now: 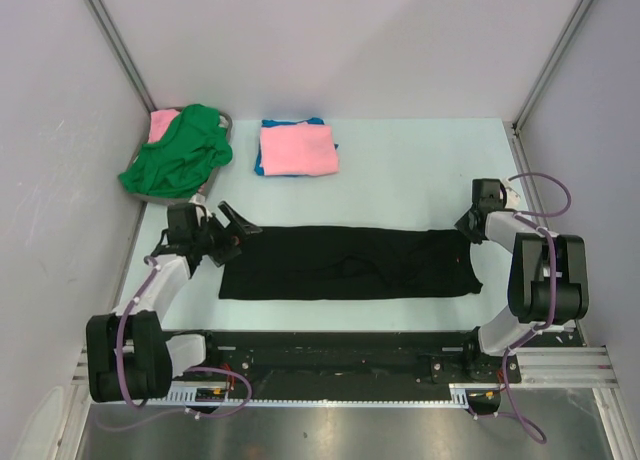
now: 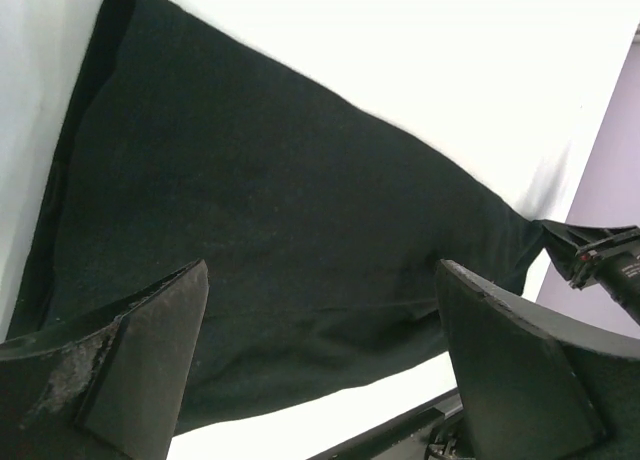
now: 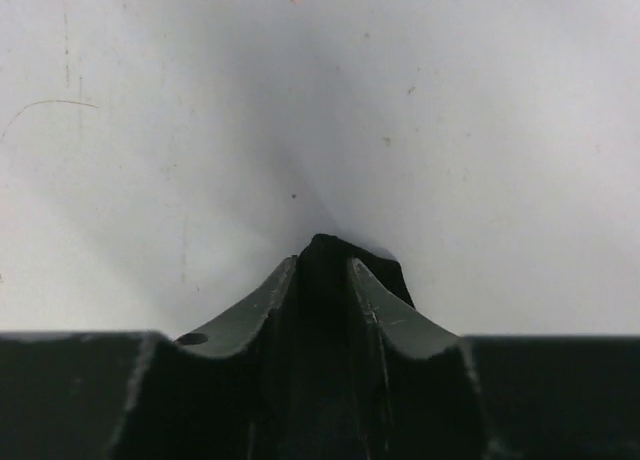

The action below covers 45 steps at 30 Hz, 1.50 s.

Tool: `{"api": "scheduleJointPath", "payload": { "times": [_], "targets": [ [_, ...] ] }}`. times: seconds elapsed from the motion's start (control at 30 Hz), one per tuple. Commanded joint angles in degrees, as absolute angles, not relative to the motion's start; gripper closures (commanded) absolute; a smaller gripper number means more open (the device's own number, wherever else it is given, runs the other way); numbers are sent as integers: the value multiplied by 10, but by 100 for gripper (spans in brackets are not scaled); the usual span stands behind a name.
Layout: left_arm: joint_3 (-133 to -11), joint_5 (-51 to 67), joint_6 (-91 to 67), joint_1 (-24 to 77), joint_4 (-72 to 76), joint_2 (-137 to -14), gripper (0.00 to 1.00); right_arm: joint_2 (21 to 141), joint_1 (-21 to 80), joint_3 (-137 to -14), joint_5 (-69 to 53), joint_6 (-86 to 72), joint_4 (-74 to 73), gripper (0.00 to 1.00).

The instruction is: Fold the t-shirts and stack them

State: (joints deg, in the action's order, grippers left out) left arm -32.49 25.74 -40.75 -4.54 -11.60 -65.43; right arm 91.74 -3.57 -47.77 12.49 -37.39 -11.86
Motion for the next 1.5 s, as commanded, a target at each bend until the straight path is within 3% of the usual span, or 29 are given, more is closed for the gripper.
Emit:
{"api": "scheduleJointPath", "payload": {
  "times": [0.0, 0.27, 1.0, 1.1, 1.13, 1.2, 1.33, 1.47],
  "targets": [
    [-321, 254, -416, -26, -77, -675, 0, 923, -37, -499, 119, -381, -97, 74],
    [-309, 212, -445, -4, -14, -730, 0, 919, -43, -508, 120, -379, -107, 100],
    [-292, 144, -474, -4, 22, -768, 0, 885, -93, -512, 194, -400, -160, 99],
    [-294, 154, -471, -5, 19, -760, 0, 865, -91, -511, 168, -390, -155, 52],
    [-298, 156, -472, -5, 12, -756, 0, 857, -90, -512, 161, -387, -156, 25],
    [-302, 157, -473, -5, 4, -740, 0, 829, -84, -516, 153, -380, -167, 1],
    [-334, 151, -466, -4, -61, -703, 0, 742, -58, -526, 170, -359, -222, 0],
    [-364, 153, -451, -5, -116, -660, 0, 643, 16, -527, 105, -324, -250, 0]
  ]
}}
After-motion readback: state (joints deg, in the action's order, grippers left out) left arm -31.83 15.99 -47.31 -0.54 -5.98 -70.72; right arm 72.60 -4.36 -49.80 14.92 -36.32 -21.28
